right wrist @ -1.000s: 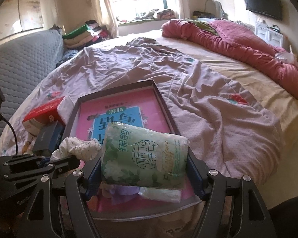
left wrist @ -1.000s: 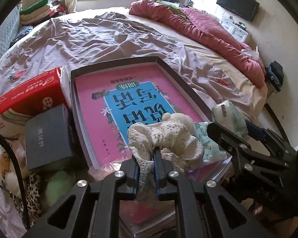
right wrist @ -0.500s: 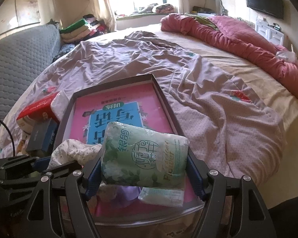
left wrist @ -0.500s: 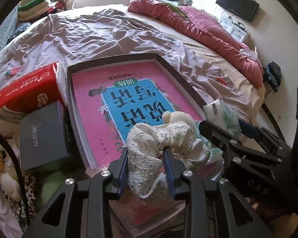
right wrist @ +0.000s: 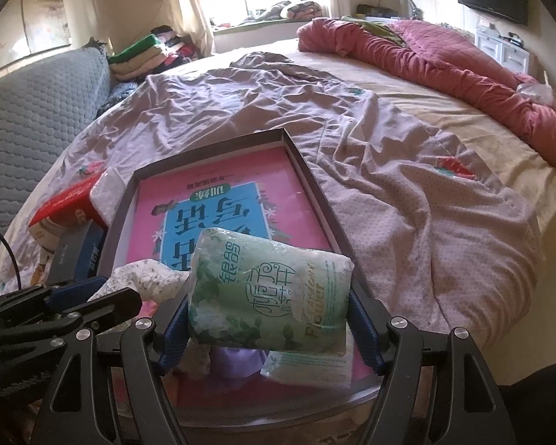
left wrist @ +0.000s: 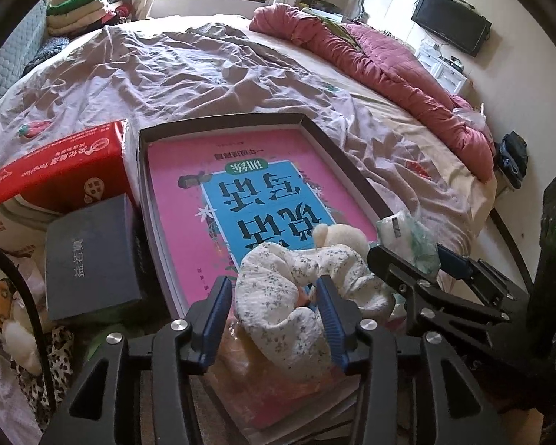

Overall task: Organize soft objects
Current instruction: 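Lower the cloth onto the tray and open the left gripper while the right releases the tissue pack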

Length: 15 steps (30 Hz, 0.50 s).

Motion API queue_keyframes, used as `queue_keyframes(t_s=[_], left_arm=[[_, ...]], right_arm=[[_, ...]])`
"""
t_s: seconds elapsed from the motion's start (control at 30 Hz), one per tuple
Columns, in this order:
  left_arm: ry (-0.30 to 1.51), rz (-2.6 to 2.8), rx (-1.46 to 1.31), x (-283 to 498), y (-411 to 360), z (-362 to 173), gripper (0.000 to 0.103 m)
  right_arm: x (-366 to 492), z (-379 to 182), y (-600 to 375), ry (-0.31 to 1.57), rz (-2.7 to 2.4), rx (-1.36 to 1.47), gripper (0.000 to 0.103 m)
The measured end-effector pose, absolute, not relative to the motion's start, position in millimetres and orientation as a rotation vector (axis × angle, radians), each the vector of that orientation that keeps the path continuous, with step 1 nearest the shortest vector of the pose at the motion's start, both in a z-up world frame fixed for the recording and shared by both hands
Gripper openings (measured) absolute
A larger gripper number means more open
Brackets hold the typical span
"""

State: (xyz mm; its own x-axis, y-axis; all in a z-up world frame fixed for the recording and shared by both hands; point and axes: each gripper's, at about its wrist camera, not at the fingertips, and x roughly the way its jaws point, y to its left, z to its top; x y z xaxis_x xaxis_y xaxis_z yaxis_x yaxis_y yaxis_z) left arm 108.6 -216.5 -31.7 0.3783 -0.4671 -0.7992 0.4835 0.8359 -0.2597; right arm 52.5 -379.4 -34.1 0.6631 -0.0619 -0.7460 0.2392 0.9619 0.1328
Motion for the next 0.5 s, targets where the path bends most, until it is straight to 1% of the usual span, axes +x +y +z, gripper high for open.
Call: queue_keyframes(t_s=[0.37, 0.43, 0.5], left_arm=[[1.005, -0.590, 0.006, 109.6, -208.9, -25.6, 0.051], [0.996, -0.579, 0.003, 109.9, -206.1, -23.4, 0.055], [0.995, -0.581, -0.009, 110.3, -203.3, -21.6, 0.055]], right_arm=[[55.4, -38.8, -381.3, 0.831, -0.167, 0.259, 0.076], [55.4, -38.6, -380.2, 0.828, -0.164, 0.261, 0.076], [56.5, -39.2, -378.5, 0.834, -0.162, 0.256, 0.077]])
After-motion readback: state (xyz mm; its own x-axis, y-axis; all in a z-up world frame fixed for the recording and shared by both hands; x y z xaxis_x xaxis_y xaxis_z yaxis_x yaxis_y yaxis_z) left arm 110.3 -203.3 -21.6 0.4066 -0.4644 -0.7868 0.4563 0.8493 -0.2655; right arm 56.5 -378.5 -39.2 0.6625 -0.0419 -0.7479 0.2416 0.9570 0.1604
